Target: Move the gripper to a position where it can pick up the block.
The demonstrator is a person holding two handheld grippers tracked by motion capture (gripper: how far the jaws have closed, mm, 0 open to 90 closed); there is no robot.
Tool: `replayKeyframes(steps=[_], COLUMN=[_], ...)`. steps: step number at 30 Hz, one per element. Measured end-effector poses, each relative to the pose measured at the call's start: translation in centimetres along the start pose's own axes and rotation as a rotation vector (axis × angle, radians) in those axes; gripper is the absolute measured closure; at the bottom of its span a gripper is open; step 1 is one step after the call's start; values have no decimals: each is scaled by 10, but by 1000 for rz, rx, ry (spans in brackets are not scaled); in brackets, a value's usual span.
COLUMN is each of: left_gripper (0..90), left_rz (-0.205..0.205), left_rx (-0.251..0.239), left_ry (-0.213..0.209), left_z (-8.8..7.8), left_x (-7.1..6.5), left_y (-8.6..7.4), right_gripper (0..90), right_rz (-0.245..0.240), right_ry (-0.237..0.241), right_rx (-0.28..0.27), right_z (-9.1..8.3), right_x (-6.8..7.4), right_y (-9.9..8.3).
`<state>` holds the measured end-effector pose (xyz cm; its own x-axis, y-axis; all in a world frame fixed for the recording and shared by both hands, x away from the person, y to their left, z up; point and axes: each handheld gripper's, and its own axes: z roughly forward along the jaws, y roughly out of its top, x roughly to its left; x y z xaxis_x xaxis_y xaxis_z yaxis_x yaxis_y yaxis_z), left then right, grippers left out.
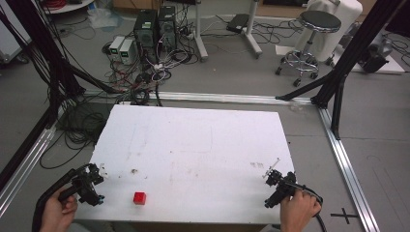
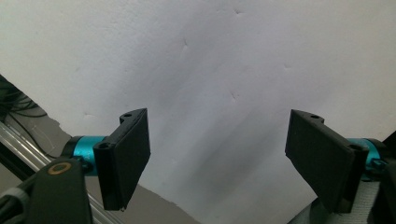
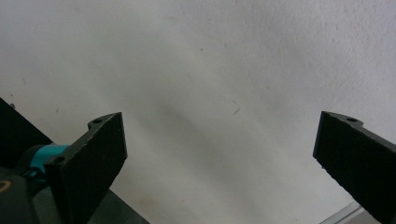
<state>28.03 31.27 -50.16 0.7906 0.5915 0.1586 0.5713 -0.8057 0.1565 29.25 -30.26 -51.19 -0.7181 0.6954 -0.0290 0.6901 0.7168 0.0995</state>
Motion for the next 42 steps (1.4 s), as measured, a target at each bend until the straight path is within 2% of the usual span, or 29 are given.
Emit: replayKeyframes(steps=[12, 31, 36, 40, 42], left_gripper=[224, 224, 225, 225, 225], left_rz=[-2, 41, 85, 141, 157], left_rx=[-12, -18, -21, -13, -16], left_ry=[-5, -7, -13, -10, -5], left_z=[-1, -4, -8, -12, -14], left_x=[1, 2, 3, 2, 1], left_y=[0, 1, 3, 8, 12], right_gripper=[19, 19, 19, 19, 19], right_rz=[2, 1, -12, -9, -14], right_ry=[5, 11, 16, 17, 15], right_rx=[-3, -5, -4, -6, -8], right_z=[-1, -1, -1, -2, -2], right_x=[1, 2, 3, 5, 4], right_y=[-1, -1, 1, 2, 2])
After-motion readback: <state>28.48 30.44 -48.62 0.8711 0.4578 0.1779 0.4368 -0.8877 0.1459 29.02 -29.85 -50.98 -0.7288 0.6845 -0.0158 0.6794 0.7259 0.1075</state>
